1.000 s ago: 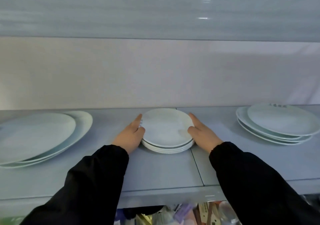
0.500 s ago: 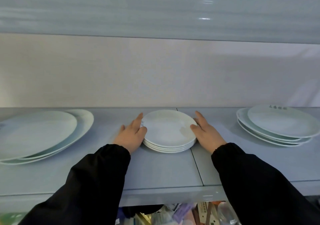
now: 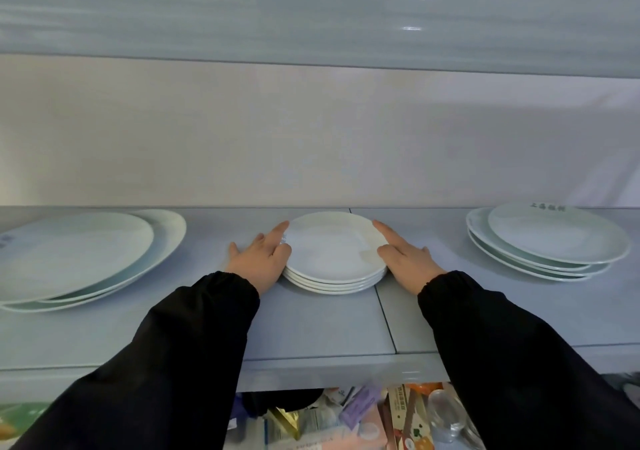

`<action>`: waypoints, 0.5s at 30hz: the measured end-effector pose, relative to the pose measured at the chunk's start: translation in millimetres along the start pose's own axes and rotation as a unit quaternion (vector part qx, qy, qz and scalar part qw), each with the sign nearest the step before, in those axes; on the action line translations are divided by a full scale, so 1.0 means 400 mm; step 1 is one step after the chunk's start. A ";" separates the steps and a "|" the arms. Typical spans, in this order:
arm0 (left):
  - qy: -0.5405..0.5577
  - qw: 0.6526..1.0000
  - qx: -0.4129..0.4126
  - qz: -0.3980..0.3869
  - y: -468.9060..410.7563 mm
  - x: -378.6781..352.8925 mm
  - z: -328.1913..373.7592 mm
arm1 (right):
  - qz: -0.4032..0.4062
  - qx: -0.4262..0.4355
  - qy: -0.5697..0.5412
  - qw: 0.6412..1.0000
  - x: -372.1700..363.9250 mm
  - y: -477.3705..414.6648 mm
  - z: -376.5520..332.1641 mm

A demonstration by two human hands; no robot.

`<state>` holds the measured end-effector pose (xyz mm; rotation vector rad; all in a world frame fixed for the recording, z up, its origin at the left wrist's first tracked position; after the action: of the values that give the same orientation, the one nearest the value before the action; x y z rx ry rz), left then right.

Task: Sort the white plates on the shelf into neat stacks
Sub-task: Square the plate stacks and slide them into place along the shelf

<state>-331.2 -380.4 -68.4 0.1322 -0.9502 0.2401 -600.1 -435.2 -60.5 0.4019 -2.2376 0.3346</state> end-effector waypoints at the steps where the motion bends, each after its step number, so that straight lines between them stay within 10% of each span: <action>1: -0.007 1.000 0.000 -0.004 0.003 0.000 -0.002 | -0.001 0.001 0.004 1.000 0.000 0.002 0.002; 15: -0.069 0.997 -0.018 -0.028 0.122 0.009 0.000 | -0.033 0.002 0.056 0.998 0.006 0.127 -0.002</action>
<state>-341.7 -332.9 -65.2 0.1427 -1.0862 0.1640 -621.1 -388.8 -63.4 0.4464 -2.1104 0.3197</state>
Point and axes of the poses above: each hand's wrist, its own y-axis away from the middle knuckle, its own x-axis out of the back of the hand, z = x × y, the point moved 4 cm from there along -y, towards the middle knuckle, and after that the axes turned 8 degrees about x, right-handed, at the moved point
